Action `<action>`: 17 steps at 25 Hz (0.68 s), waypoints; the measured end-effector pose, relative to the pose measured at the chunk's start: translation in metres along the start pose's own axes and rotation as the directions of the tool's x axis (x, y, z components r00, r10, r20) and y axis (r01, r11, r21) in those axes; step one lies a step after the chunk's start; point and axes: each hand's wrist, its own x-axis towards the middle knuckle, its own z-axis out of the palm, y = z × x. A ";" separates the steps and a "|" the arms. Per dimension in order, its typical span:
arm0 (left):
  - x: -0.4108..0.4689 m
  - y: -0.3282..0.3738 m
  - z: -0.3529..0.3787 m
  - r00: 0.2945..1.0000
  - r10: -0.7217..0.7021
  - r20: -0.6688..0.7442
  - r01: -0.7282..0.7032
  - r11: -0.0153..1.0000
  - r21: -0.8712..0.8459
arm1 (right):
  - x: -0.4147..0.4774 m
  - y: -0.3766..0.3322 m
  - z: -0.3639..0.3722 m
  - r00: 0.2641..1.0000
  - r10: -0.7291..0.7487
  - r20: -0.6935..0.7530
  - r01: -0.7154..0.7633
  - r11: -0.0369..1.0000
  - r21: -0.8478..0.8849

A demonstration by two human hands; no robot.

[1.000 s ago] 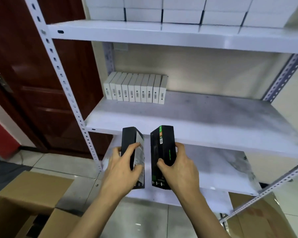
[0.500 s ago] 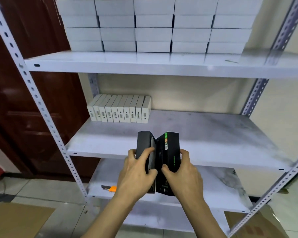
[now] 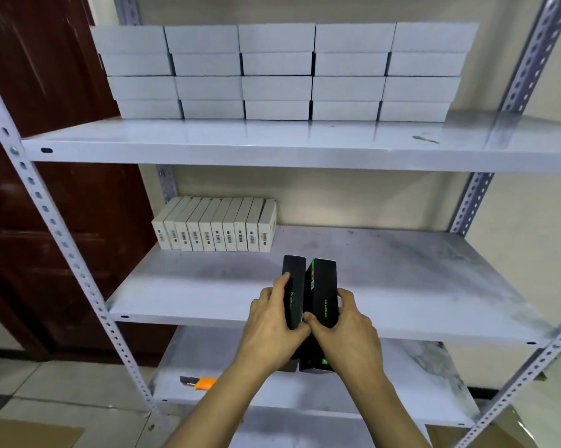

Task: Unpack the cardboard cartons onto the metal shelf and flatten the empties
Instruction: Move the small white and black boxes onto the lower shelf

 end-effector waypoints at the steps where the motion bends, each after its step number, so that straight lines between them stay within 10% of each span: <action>1: 0.004 -0.001 0.001 1.000 0.003 0.003 -0.003 1.000 0.004 | 0.004 0.000 0.001 1.000 0.004 0.008 -0.004 1.000 0.002; 17: 0.086 -0.028 0.005 0.977 -0.078 0.200 0.132 0.951 -0.278 | 0.076 -0.002 0.016 0.988 0.132 0.085 -0.150 0.953 0.263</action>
